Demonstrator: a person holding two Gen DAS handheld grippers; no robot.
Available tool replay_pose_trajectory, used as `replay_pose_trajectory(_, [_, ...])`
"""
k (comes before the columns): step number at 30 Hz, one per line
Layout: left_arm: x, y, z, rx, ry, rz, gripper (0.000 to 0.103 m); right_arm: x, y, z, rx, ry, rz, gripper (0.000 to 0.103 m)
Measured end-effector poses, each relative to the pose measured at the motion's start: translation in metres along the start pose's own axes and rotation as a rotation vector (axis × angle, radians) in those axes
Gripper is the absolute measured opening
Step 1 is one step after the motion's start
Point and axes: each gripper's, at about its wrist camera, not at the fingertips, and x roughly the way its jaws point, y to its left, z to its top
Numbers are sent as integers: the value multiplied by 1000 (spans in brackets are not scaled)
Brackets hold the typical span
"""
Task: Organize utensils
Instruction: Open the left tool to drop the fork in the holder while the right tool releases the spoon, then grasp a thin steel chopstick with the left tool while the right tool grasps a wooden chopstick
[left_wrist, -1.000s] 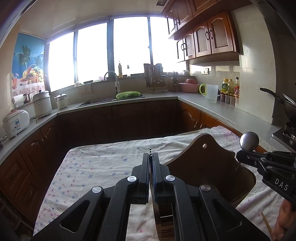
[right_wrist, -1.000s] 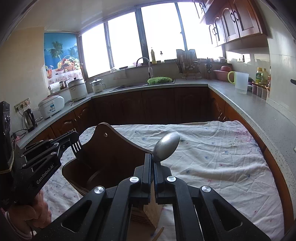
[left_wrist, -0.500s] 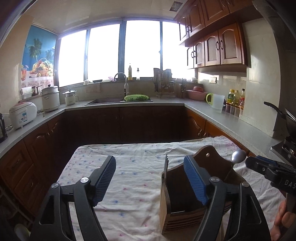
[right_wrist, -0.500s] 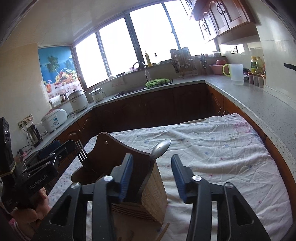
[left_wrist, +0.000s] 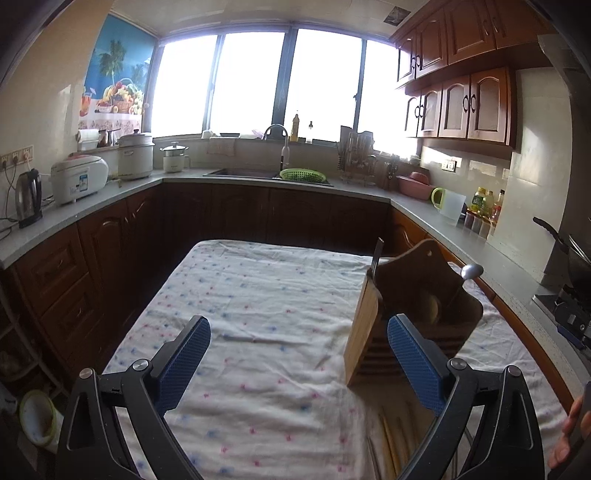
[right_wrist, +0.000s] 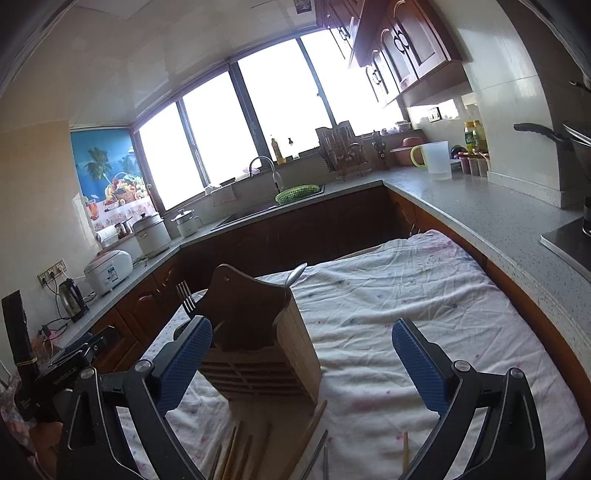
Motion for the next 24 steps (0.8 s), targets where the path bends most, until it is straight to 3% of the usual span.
replay_pose_trajectory(13, [-43, 12, -36, -18, 133, -33, 98, -55, -12, -61, 12, 71, -70, 99])
replay_pose_trajectory(24, [-37, 0, -44, 15, 239, -35, 97, -50, -21, -93, -1, 172, -99, 99])
